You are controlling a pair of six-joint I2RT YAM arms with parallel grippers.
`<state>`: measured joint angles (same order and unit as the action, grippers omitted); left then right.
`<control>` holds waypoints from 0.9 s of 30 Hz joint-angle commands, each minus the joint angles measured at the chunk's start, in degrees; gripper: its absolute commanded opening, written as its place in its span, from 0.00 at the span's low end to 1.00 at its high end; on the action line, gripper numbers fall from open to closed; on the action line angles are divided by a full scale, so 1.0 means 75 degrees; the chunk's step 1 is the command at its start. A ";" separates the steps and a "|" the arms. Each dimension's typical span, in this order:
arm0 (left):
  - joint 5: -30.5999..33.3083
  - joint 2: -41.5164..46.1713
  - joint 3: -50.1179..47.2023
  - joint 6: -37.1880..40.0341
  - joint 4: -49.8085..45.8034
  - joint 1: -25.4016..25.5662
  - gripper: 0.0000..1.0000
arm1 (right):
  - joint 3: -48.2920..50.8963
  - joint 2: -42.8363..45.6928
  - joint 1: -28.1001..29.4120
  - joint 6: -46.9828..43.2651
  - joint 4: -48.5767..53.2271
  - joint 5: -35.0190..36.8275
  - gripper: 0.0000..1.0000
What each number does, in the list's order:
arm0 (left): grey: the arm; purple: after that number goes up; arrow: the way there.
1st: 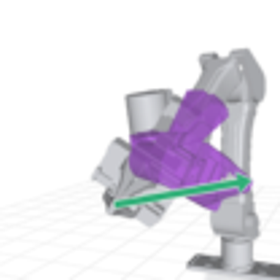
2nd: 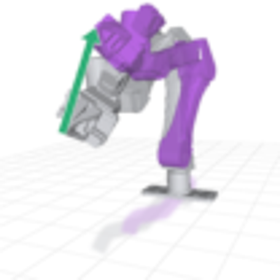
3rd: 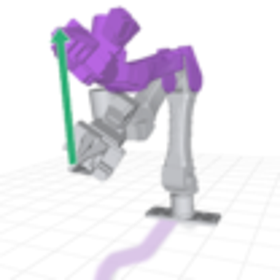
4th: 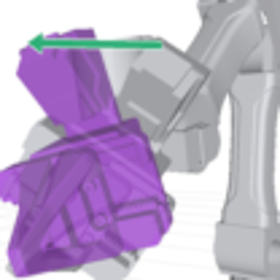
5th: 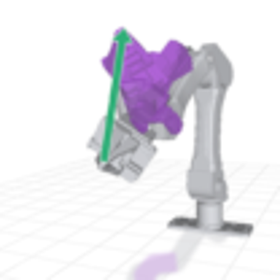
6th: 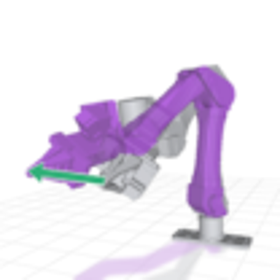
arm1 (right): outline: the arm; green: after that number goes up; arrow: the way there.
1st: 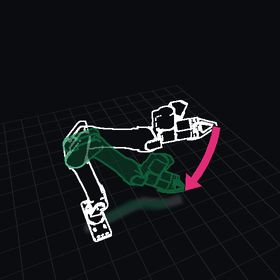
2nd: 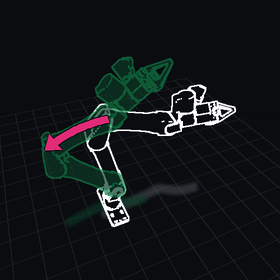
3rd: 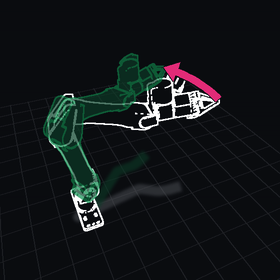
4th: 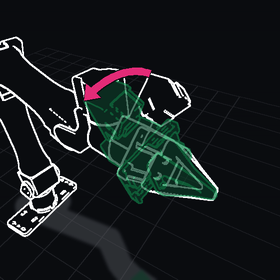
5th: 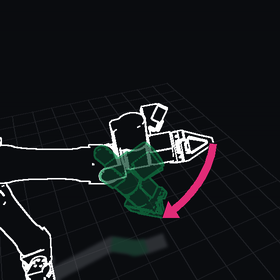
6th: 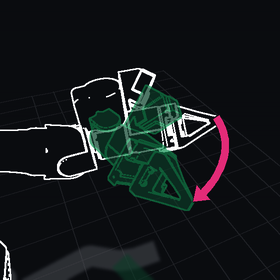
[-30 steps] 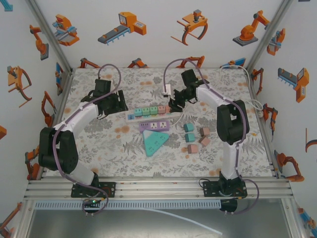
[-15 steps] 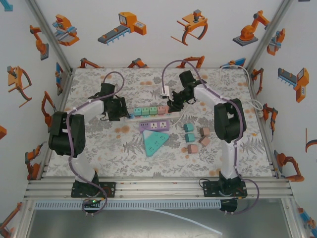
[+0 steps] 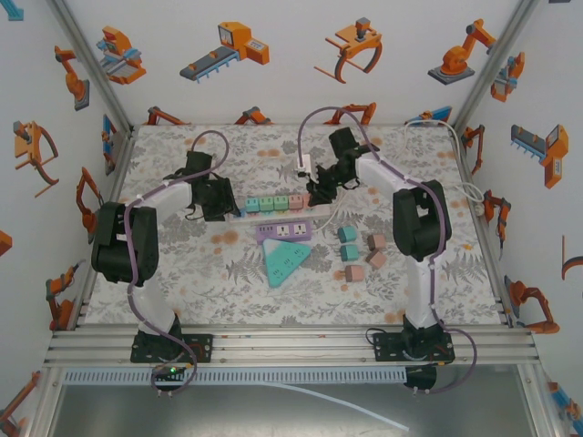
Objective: Pull the plug off the socket
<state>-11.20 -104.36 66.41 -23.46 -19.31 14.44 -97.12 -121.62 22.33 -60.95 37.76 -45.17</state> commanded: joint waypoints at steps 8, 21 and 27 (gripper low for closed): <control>0.0792 -0.0734 -0.0147 0.0198 -0.0951 0.0002 0.52 | -0.0756 0.0041 0.0143 0.0704 -0.0018 -0.1056 0.04; 0.1368 -0.1006 0.0302 0.0405 -0.1407 0.0470 0.51 | -0.0633 0.0202 0.0284 0.0291 0.0337 -0.0469 0.00; 0.1454 -0.0916 0.0322 0.0387 -0.1432 0.0465 0.51 | -0.0539 0.0403 0.0277 0.0339 0.0322 -0.0446 0.00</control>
<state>-5.96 -106.34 71.48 -22.57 -25.21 16.91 -99.94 -121.73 22.76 -58.52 40.49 -43.86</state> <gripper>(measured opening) 0.514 0.340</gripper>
